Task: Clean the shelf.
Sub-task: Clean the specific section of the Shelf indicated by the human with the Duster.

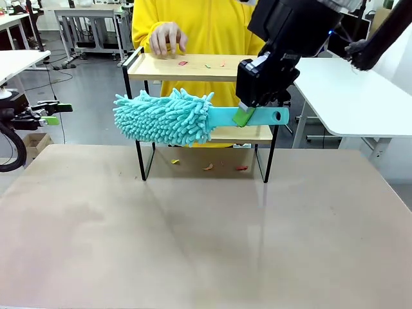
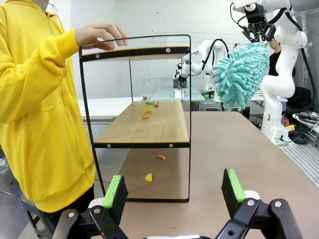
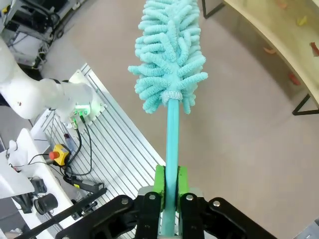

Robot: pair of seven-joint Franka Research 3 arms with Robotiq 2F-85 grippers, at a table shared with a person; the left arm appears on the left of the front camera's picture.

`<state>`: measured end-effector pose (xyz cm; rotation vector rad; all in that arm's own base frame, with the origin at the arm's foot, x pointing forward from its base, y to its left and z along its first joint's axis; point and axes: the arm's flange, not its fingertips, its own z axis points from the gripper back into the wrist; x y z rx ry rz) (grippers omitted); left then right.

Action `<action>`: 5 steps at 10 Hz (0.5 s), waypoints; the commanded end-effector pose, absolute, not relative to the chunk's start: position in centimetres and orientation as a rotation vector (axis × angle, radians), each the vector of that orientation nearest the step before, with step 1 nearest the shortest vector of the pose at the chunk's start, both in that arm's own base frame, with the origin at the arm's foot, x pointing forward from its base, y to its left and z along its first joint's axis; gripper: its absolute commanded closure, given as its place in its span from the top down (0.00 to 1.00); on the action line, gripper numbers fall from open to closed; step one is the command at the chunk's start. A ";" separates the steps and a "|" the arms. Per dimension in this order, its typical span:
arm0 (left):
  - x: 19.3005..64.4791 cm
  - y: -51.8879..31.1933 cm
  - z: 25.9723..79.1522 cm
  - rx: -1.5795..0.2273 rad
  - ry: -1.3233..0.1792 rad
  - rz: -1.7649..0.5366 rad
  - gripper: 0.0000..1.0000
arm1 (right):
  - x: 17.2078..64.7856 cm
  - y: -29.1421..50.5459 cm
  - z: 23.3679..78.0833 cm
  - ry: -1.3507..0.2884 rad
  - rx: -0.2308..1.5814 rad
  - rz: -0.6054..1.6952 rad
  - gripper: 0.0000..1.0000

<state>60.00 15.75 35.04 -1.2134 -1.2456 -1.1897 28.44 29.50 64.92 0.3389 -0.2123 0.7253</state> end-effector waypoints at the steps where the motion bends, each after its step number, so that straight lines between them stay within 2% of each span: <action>1: 59.8 15.8 35.3 -1.209 -1.254 -1.195 1.00 | 28.4 29.4 65.0 -0.214 0.336 0.728 0.13; 2: 59.8 15.8 35.3 -1.209 -1.254 -1.195 1.00 | 28.4 29.5 64.9 -0.212 0.339 0.725 0.13; 5: 59.8 15.8 35.3 -1.209 -1.254 -1.195 1.00 | 26.4 36.6 70.4 -0.415 0.260 0.655 0.13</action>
